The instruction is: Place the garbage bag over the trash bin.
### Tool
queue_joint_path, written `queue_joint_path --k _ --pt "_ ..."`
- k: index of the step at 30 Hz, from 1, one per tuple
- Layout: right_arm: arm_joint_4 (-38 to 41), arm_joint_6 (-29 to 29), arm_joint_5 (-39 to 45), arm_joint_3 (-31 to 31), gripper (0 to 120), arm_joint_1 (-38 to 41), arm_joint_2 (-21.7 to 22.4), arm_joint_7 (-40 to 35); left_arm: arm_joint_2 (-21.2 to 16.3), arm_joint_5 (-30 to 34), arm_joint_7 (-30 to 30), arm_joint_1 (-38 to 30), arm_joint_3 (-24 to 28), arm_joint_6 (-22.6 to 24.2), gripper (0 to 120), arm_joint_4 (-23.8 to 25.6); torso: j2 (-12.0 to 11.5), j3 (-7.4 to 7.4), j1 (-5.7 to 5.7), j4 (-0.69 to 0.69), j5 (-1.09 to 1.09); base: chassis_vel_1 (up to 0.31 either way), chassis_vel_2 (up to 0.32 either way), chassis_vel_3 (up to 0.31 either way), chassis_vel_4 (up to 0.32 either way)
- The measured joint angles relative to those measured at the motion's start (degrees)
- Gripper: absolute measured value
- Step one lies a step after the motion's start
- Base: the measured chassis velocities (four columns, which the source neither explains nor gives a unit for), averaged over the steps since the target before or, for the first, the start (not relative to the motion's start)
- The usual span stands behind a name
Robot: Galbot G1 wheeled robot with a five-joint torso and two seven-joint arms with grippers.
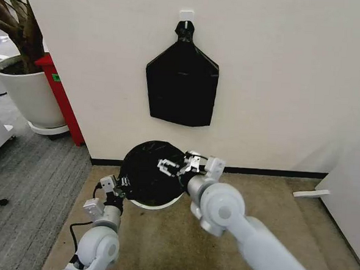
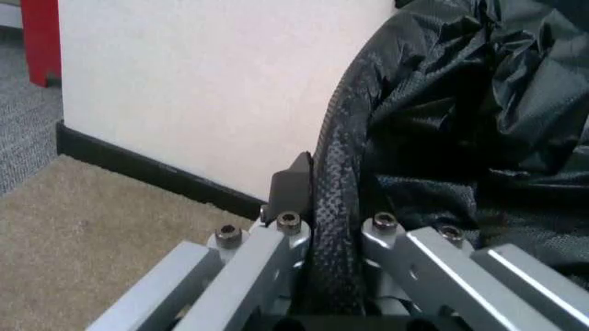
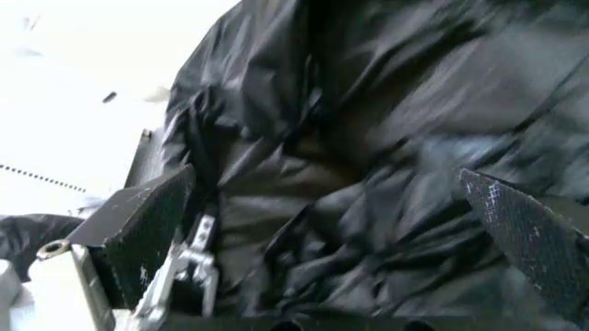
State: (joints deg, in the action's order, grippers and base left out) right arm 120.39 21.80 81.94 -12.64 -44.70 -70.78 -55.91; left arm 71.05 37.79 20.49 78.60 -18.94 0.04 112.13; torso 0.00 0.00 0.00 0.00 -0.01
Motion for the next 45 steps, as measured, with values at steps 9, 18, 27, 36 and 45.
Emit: queue_joint_path --k 9,18,27,36,45 --pt "-1.70 0.27 -3.08 -2.02 100 -1.16 -2.89 0.31 0.37 -0.27 -0.07 0.21 -0.01 -0.03 3 -0.01 0.00 0.00 0.00 0.00 0.00 0.000 0.000 0.000 0.000" --pt "-6.25 1.54 -8.52 -1.63 100 -3.26 -3.11 2.42 0.49 -0.26 -0.17 0.85 -0.19 -0.28 3 1.16 0.00 0.00 0.00 0.00 0.01 0.000 0.000 0.000 0.000" --pt "-8.04 1.51 -12.27 -1.84 75 -3.93 -3.30 3.39 0.38 -0.27 -0.18 1.36 -0.37 -0.28 3 1.83 0.00 0.00 0.00 0.00 0.02 0.000 0.000 0.000 0.000" --pt "-7.02 1.27 -13.97 -3.10 41 -4.49 -2.61 3.10 0.35 -0.30 -0.20 1.32 -0.44 -0.28 3 1.84 0.00 0.00 0.00 0.00 0.01 0.000 0.000 0.000 0.000" --pt "-6.16 1.50 -14.58 -4.35 5 -3.58 -1.84 2.45 0.38 -0.56 -0.14 1.15 -0.50 -0.34 3 1.50 0.00 0.00 0.00 0.00 0.01 0.000 0.000 0.000 0.000"
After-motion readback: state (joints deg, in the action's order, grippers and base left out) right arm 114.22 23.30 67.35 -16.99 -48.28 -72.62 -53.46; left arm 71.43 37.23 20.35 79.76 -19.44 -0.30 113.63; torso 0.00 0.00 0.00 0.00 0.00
